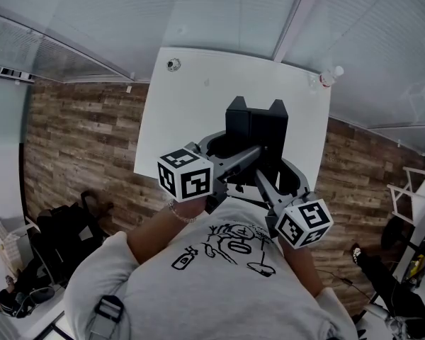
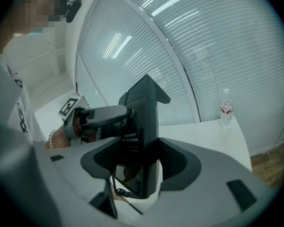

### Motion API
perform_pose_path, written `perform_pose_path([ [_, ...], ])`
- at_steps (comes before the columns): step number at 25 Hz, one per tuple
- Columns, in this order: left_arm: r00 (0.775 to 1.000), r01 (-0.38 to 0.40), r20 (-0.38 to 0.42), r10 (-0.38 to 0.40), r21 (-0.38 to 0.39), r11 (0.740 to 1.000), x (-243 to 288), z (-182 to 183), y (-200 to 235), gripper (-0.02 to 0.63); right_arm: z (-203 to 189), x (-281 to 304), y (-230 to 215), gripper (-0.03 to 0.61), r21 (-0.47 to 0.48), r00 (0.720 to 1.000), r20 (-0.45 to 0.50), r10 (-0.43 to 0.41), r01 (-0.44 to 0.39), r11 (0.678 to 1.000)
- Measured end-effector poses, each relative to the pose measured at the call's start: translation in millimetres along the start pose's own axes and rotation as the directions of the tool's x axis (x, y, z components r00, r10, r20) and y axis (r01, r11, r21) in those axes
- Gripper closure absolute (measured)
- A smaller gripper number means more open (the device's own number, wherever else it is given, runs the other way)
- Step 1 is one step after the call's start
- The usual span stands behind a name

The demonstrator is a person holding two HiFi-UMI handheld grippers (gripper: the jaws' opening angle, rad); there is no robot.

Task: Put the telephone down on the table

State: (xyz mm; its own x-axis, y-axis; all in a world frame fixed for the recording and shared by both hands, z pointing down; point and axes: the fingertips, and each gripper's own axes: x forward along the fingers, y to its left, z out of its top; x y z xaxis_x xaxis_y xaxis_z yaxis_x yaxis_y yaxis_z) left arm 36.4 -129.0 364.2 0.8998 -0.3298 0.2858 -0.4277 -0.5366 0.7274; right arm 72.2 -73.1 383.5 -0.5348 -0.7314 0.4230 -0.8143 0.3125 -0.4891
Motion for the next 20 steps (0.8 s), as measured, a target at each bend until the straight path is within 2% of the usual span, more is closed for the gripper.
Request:
perform_pose_path([
  [20,0.996,-0.009,-0.084,0.003,-0.076,0.997,24.6,-59.8,37.9,0.345,-61.4,8.4,-33.0,0.341,0.076,0.996,-0.08,-0.039,0.045,0.996],
])
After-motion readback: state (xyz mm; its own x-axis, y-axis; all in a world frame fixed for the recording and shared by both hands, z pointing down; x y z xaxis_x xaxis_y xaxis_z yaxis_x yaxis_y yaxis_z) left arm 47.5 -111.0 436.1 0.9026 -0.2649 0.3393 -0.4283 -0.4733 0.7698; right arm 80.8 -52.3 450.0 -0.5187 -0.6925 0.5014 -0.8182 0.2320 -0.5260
